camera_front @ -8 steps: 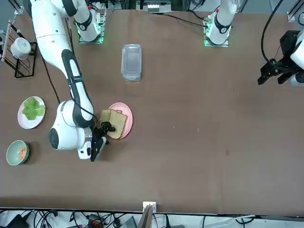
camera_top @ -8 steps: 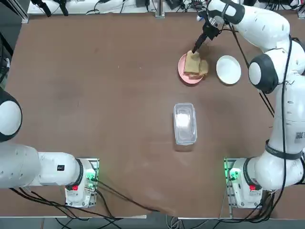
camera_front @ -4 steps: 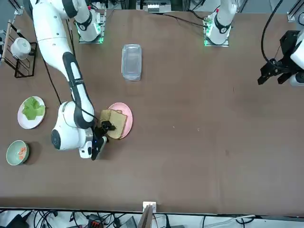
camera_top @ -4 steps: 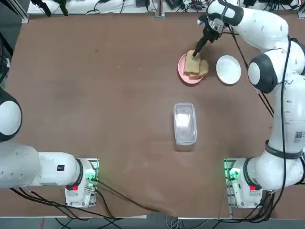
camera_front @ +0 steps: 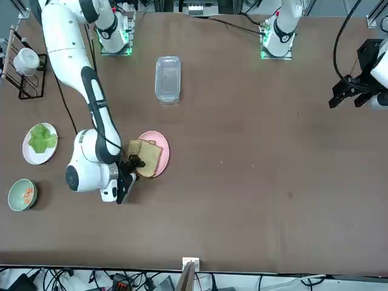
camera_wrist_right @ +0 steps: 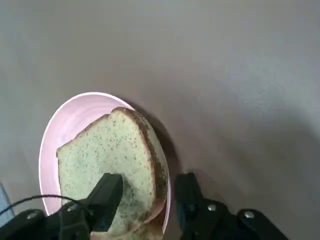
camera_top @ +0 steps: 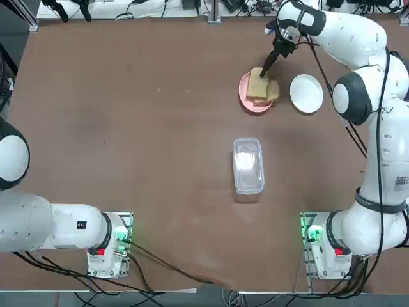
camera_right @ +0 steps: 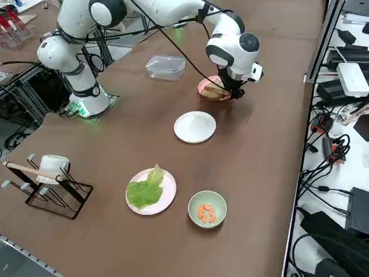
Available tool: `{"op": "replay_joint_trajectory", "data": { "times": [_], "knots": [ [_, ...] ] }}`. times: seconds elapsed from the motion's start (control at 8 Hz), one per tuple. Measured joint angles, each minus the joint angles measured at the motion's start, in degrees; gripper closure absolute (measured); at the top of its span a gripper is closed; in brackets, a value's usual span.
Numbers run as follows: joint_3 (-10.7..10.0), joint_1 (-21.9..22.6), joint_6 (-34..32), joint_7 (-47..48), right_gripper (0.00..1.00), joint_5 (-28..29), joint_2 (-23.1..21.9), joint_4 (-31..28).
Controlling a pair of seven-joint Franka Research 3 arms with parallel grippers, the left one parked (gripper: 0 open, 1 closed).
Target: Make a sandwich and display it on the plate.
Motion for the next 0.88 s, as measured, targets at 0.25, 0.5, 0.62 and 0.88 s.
{"op": "replay_joint_trajectory", "data": {
  "times": [0.25,0.5,0.62,0.88],
  "knots": [
    [0.0,0.0,0.0,0.0,0.36,0.0,0.0,0.0],
    [0.0,0.0,0.0,0.0,0.52,0.0,0.0,0.0],
    [0.0,0.0,0.0,0.0,0.56,0.0,0.0,0.0],
    [0.0,0.0,0.0,0.0,0.74,0.0,-0.1,0.1]
  ]
}}
